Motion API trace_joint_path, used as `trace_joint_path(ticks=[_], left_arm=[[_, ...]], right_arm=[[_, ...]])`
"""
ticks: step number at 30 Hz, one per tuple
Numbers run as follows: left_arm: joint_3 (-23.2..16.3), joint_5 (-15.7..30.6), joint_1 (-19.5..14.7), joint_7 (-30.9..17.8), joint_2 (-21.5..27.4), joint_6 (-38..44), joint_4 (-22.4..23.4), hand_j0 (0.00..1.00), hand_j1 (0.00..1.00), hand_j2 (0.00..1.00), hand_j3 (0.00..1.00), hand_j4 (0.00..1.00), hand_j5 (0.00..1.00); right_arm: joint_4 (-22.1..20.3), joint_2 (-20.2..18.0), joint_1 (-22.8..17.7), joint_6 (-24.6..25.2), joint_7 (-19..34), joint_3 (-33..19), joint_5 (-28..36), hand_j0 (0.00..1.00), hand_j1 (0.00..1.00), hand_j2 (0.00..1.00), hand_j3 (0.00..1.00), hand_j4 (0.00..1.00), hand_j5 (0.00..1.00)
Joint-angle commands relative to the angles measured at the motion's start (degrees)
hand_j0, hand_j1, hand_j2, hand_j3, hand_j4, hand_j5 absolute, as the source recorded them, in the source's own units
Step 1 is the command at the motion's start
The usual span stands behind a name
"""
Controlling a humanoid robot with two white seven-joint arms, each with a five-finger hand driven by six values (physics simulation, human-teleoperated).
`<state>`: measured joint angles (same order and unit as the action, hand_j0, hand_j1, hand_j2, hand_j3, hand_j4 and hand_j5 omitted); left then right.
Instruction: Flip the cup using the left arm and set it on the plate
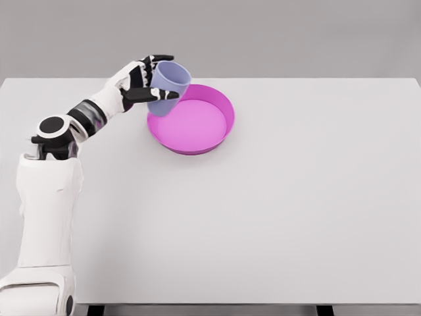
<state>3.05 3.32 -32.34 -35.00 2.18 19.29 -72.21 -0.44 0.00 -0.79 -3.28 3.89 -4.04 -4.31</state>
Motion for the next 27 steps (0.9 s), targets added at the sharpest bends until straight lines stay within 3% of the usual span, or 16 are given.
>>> trace_joint_path(ticks=[1,8,12,15,23,27], left_arm=[[0.0,1.2,0.0,0.0,-2.2,-0.1,0.2,0.67,0.67,0.67,0.67,0.67,0.67],[-0.1,1.2,-0.3,0.0,-2.2,-0.3,5.4,0.67,0.67,0.67,0.67,0.67,0.67],[-0.1,1.2,-1.6,0.0,-2.2,-1.4,11.6,0.67,0.67,0.67,0.67,0.67,0.67],[0.0,1.2,-3.3,0.0,-2.2,-7.1,16.8,0.67,0.67,0.67,0.67,0.67,0.67],[0.0,1.4,-3.3,0.0,-2.2,-11.9,16.9,0.67,0.67,0.67,0.67,0.67,0.67],[-0.1,6.4,-3.3,0.0,-2.2,-12.3,16.9,0.67,0.67,0.67,0.67,0.67,0.67]], right_arm=[[0.0,0.0,0.0,-0.1,0.1,0.0,0.0,1.0,1.0,1.0,1.0,1.0,1.0],[0.0,0.0,0.0,0.0,0.0,0.0,0.0,1.0,1.0,1.0,1.0,1.0,1.0],[0.0,0.0,0.0,-0.1,0.1,0.0,0.0,1.0,1.0,1.0,1.0,1.0,1.0],[0.0,0.0,0.1,0.0,0.0,0.0,0.0,1.0,1.0,1.0,1.0,1.0,1.0],[0.0,0.0,0.0,-0.1,0.0,0.0,0.0,1.0,1.0,1.0,1.0,1.0,1.0],[0.0,0.0,0.0,0.0,0.1,0.0,0.0,1.0,1.0,1.0,1.0,1.0,1.0]])
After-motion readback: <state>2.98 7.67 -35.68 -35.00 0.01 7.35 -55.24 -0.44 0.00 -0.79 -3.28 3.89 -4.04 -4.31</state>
